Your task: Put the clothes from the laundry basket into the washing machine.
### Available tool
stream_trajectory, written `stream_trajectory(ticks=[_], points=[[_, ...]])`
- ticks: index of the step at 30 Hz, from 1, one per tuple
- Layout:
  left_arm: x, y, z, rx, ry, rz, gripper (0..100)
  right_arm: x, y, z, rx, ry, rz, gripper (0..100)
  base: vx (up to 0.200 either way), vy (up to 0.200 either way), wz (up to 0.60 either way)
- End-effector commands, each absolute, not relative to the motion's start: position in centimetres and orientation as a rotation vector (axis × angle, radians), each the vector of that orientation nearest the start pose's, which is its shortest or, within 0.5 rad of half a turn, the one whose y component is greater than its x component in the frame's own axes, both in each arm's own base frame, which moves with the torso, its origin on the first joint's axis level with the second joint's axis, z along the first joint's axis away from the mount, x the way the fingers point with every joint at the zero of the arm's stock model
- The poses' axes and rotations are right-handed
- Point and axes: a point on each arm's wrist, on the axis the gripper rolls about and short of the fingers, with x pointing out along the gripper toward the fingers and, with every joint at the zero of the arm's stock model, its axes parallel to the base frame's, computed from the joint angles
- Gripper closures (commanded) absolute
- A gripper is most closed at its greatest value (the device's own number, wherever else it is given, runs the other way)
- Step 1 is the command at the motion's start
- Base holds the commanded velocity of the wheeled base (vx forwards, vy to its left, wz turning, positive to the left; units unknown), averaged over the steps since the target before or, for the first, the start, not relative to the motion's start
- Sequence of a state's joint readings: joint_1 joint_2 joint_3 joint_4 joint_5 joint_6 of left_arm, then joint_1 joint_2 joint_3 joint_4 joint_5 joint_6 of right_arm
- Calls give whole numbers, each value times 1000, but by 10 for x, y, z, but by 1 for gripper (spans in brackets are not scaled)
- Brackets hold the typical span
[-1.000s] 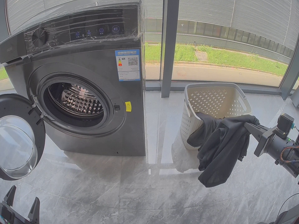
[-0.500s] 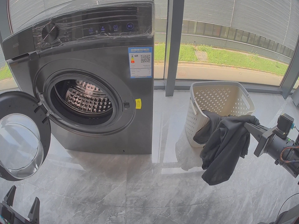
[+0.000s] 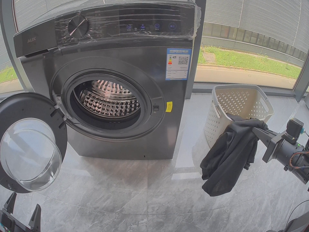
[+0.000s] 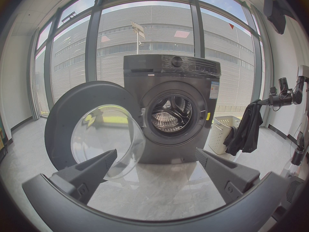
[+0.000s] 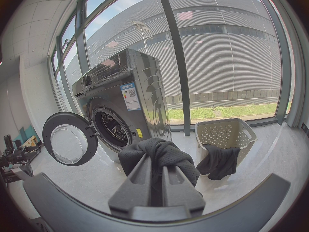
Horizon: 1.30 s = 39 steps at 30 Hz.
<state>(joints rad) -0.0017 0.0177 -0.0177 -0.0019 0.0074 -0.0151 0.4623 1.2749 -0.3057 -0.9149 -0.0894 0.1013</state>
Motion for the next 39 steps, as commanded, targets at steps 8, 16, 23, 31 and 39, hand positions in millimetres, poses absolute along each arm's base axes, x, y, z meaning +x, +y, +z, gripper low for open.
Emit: stream_trajectory(ticks=[8,16,23,31,39], points=[[-23,0,77,-15,-2,6,0,159,77,179,110,89,383,100,0,200,0],[-23,0,77,-15,-2,6,0,155,81,174,105,101,412,100,0,150,0],[-23,0,77,-15,-3,6,0,154,81,173,103,109,414,100,0,0,0],[-23,0,77,-15,-3,6,0,152,85,171,101,124,434,100,0,0,0],[-23,0,77,-15,-3,6,0,154,86,168,100,135,438,100,0,0,0]])
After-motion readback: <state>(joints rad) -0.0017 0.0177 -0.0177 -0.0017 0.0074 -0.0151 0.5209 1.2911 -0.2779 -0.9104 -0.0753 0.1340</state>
